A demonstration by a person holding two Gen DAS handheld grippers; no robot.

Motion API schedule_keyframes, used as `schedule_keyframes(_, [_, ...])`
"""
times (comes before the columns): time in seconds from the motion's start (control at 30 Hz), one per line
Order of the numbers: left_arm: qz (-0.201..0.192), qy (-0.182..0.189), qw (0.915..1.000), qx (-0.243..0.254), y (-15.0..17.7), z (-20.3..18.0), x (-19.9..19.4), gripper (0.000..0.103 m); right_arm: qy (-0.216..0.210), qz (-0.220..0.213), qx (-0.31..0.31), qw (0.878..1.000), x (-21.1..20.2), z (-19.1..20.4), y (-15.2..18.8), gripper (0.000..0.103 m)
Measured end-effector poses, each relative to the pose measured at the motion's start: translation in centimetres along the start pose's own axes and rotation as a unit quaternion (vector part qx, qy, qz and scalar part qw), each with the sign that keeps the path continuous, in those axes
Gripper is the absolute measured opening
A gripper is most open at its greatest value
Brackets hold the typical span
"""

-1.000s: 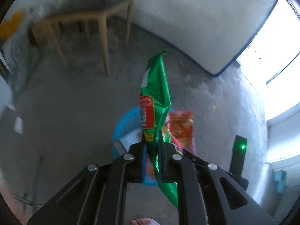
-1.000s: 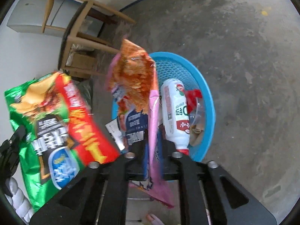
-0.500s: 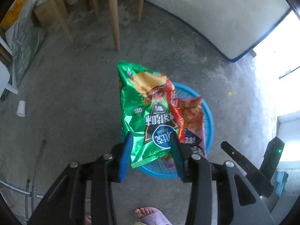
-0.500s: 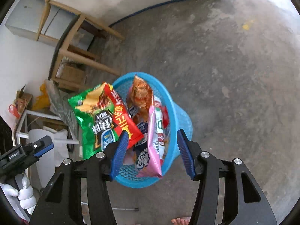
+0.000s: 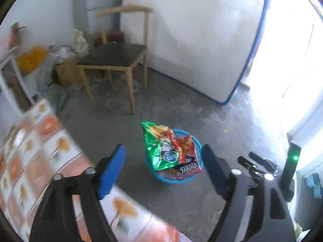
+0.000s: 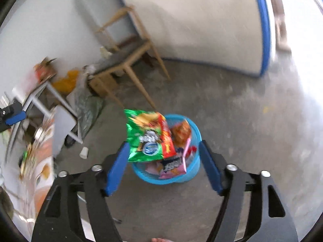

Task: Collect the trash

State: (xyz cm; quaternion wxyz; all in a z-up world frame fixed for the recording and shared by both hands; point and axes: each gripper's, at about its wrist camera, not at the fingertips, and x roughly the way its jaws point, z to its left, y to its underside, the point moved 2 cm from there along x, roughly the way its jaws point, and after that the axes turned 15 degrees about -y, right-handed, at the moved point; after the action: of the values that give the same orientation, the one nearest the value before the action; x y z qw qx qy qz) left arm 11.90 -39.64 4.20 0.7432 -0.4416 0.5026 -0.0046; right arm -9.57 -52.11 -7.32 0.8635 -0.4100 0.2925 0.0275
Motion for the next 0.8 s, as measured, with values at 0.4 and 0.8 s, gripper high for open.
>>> schedule_keyframes(0.4, [-0.043, -0.059, 0.9835, -0.166, 12.7, 6.2, -13.3, 0.097, -0.058, -0.041, -0.191, 0.979, -9.4, 14.3, 3.2, 0.096])
schedule_keyframes(0.8, [0.017, -0.228, 0.9484, -0.219, 21.9, 9.9, -13.9, 0.097, 0.013, 0.117, -0.232, 0.966, -5.0, 19.2, 9.4, 0.096])
